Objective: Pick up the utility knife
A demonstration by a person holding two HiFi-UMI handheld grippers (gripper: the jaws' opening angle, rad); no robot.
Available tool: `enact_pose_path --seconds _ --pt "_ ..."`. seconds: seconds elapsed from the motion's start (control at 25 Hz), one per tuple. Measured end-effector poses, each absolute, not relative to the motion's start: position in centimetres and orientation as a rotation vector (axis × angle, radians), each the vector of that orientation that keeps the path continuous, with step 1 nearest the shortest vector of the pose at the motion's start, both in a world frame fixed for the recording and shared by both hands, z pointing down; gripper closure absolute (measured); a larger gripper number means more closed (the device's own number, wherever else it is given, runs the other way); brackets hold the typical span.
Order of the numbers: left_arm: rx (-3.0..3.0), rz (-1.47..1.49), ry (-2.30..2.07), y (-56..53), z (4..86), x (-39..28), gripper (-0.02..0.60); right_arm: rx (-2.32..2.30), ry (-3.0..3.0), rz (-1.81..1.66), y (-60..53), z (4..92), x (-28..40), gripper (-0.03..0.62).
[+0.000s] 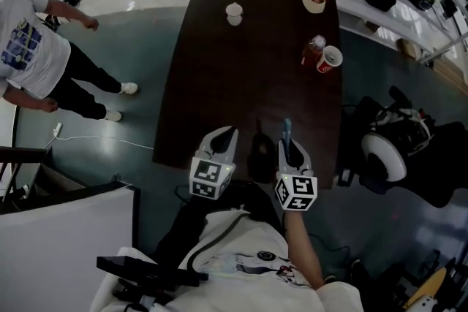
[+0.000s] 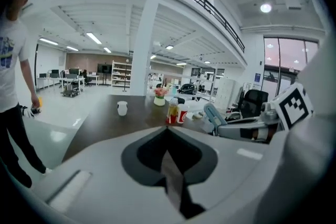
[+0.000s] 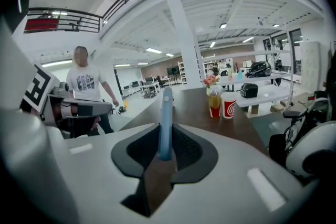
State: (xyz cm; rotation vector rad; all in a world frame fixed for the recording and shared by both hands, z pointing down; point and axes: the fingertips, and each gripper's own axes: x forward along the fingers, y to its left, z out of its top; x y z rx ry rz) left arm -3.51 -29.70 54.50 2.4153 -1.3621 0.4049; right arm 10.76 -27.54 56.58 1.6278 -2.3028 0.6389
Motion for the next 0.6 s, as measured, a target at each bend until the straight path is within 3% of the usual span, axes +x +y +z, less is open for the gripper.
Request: enact_pose_path --seconds 0.24,0.6 --pt "2.495 0.28 -1.472 -28.6 49.2 -3.4 0.583 1.661 -2.403 0.512 -26.1 51.4 11.6 0.523" --pt "2.541 0.271 -1.478 -26.3 48.2 -0.7 0.583 1.673 -2.443 0.466 -24.0 49.8 13.8 0.523"
